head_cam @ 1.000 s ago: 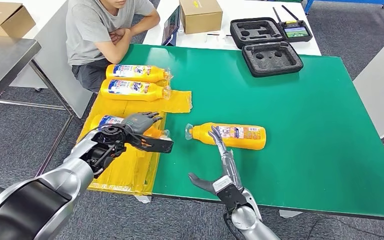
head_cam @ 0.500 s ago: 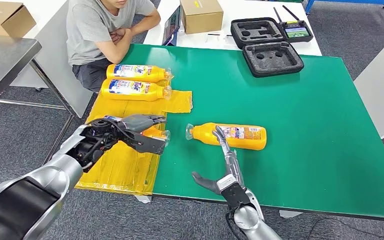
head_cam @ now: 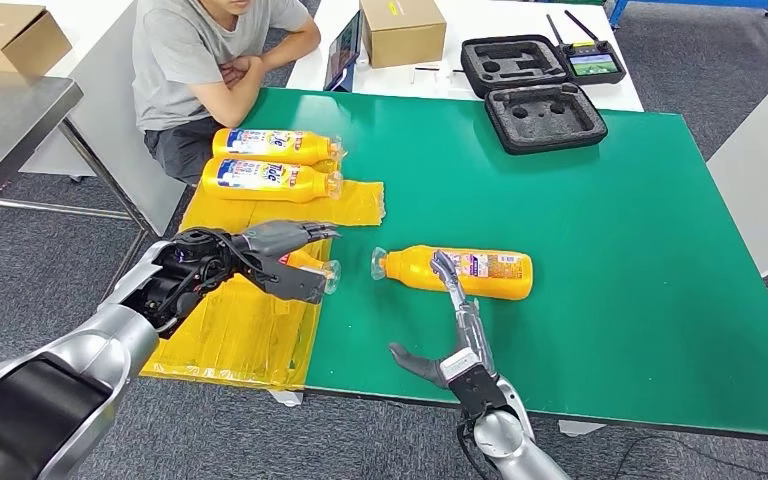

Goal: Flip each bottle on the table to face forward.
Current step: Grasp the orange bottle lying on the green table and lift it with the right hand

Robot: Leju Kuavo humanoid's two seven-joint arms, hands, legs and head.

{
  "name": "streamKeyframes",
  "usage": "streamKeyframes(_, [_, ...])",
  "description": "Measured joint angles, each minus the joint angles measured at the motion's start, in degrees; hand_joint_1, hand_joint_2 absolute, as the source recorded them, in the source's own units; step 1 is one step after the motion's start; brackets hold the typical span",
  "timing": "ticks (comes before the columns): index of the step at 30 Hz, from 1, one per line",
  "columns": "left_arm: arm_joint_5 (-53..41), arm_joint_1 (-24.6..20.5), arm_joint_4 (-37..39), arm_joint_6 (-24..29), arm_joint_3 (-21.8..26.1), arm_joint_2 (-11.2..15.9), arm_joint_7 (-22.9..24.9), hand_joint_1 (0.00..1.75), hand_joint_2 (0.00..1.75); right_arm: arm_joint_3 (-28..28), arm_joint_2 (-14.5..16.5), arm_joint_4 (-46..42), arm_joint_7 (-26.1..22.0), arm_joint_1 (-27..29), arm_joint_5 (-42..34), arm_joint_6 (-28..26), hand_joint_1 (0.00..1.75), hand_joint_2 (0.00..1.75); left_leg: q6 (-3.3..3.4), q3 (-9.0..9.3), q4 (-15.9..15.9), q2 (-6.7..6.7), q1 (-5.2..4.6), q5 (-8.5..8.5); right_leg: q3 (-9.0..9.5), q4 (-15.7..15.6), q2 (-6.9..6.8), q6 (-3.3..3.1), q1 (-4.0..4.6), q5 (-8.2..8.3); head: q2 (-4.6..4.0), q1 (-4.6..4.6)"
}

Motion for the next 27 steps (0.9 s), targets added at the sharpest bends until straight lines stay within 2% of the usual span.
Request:
streamKeyframes(4, [0.3,0.0,-0.1,-0.3,-0.1,0.1,-0.2,0.00,1.75,0.0,0.0,0.0,0.0,0.0,0.0,0.0,0.00,1.75,0.00,0.00,0.0,0.00,0.00,0.00,0.00,0.0,0.00,0.00,0.00,0.00,0.01,0.00])
streamKeyframes(8, [2.4,0.0,-1.0,-2.9,-0.4,0.3,-1.6,0.00,1.75,0.0,0.0,0.0,0.0,0.0,-0.1,-0.2,0.00,1.75,0.00,0.00,0.0,0.00,0.00,0.00,0.00,0.0,0.00,0.00,0.00,0.00,0.01,0.01])
streamKeyframes(11, [3.8,0.0,-2.7,-3.6,-1.4,1.1,-0.6,0.00,1.75,0.1,0.0,0.0,0.0,0.0,-0.2,-0.4,0.00,1.75,0.00,0.00,0.0,0.00,0.00,0.00,0.00,0.0,0.00,0.00,0.01,0.00,0.01,0.01])
streamKeyframes(15, [8.1,0.1,-6.1,-3.1,-3.2,2.9,0.2,0.00,1.75,0.2,-0.2,-0.3,0.0,-0.1,-0.3,-0.4,0.00,1.75,0.00,0.00,0.0,0.00,0.00,0.00,0.00,0.0,0.00,0.00,0.01,0.00,0.00,0.01])
streamKeyframes(18, [13.5,1.1,-9.6,-0.1,-3.7,4.5,-1.2,0.00,1.75,0.3,-0.3,-0.8,0.0,-0.2,0.0,-1.5,0.00,1.75,0.00,0.00,0.0,0.00,0.00,0.00,0.00,0.0,0.01,0.00,0.01,0.00,0.01,-0.01])
streamKeyframes(22, [22.5,7.1,-17.4,5.6,-2.2,5.3,-6.4,0.00,1.75,-0.2,-0.7,-0.5,0.0,-0.8,3.9,-7.2,0.00,1.75,0.00,0.00,0.0,0.00,-0.01,-0.01,0.00,0.0,0.00,-0.01,-0.01,-0.02,0.01,-0.01])
streamKeyframes(24, [25.9,10.7,-21.2,7.6,-1.2,5.3,-7.2,0.00,1.75,-1.2,-1.1,0.1,0.0,-1.0,5.9,-9.5,0.00,1.75,0.01,-0.01,0.0,0.01,-0.05,-0.03,0.00,0.0,0.00,-0.01,-0.04,-0.02,0.01,0.01])
streamKeyframes(27, [32.9,16.5,-27.1,12.6,0.8,4.6,-7.6,0.00,1.75,-4.2,-2.2,0.8,0.0,-1.0,7.0,-10.3,0.00,1.75,0.03,0.00,0.0,0.03,-0.16,-0.05,-0.04,0.0,0.01,-0.01,-0.14,-0.02,0.01,0.00])
